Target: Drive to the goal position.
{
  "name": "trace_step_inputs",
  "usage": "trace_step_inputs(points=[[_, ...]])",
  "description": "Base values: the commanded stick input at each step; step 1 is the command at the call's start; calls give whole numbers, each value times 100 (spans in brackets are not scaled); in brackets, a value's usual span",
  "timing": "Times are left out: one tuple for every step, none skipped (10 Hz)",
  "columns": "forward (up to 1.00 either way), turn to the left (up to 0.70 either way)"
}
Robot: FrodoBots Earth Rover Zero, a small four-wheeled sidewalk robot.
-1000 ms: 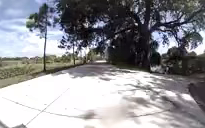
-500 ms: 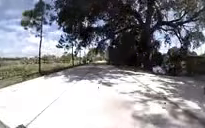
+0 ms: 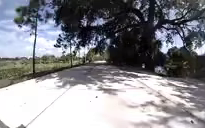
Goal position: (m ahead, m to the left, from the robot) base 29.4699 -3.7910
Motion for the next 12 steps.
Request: trace_step_inputs(points=[[85,0],[85,0],[85,0],[85,0],[85,0],[85,0],[85,0],[85,0],[85,0],[85,0],[85,0],[85,0]])
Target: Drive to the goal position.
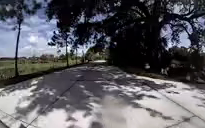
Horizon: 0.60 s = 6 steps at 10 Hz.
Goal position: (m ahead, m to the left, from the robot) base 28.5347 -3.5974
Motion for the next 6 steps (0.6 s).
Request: trace_step_inputs(points=[[85,0],[85,0],[85,0],[85,0],[85,0],[85,0]])
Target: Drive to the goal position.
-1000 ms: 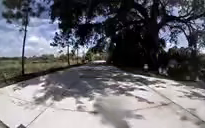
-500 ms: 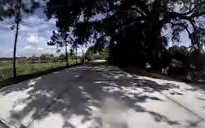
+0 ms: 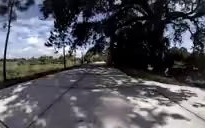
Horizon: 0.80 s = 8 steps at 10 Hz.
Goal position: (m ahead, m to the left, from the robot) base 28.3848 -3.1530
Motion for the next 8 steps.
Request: trace_step_inputs(points=[[85,0],[85,0],[85,0],[85,0],[85,0],[85,0],[85,0],[85,0]])
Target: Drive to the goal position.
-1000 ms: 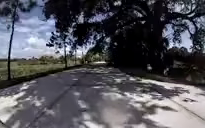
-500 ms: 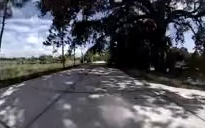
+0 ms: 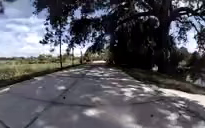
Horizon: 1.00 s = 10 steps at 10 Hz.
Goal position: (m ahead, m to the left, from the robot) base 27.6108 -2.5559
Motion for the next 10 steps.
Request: trace_step_inputs(points=[[85,0],[85,0],[85,0],[85,0],[85,0],[85,0],[85,0],[85,0],[85,0],[85,0]])
